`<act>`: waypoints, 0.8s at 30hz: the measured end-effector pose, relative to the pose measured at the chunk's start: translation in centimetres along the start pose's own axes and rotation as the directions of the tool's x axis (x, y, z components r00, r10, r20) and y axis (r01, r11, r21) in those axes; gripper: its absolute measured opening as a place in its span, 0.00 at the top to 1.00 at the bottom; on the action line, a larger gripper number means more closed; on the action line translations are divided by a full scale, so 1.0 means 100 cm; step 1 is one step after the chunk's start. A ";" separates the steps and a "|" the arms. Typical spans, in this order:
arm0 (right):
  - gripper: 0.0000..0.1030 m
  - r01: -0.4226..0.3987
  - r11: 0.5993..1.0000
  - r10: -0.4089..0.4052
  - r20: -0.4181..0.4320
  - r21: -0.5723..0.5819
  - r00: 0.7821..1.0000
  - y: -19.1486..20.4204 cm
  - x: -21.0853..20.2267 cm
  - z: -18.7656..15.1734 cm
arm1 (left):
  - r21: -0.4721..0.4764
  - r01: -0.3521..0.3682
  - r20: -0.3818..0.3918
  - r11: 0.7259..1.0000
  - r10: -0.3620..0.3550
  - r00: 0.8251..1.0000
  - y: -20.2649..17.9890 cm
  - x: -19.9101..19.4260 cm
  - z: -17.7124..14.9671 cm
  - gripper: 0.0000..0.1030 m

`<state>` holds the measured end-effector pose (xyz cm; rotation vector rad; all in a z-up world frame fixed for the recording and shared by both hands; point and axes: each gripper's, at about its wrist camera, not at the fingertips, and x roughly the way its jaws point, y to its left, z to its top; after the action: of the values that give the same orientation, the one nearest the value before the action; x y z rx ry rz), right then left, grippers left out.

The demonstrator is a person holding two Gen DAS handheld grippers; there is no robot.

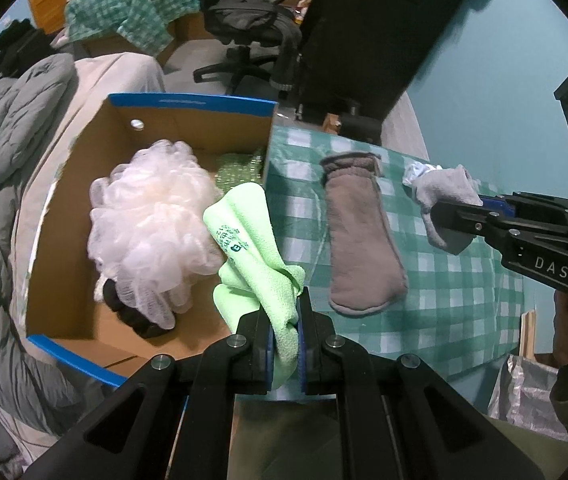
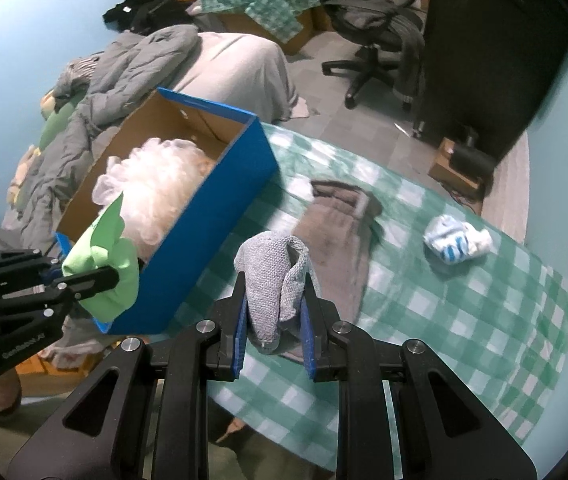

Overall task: Organize soft objects
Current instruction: 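Lift and carry the cloth and grey sock with both tools over the box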

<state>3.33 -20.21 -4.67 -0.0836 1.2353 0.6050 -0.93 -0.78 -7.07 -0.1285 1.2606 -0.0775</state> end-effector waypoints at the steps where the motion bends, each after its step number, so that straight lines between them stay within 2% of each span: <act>1: 0.80 -0.004 1.000 0.004 0.000 -0.006 1.000 0.003 0.001 0.002 | -0.007 -0.004 0.001 1.000 0.004 1.000 0.003 -0.001 0.000 0.92; 24: 0.80 -0.067 0.990 0.064 -0.026 -0.125 0.998 0.074 0.050 0.060 | -0.181 -0.066 0.002 0.981 0.068 0.998 0.098 -0.009 -0.004 0.92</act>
<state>5.92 -9.82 -5.19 -0.1561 1.2241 0.7412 -1.74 9.02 -7.71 -0.2426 1.2613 0.0956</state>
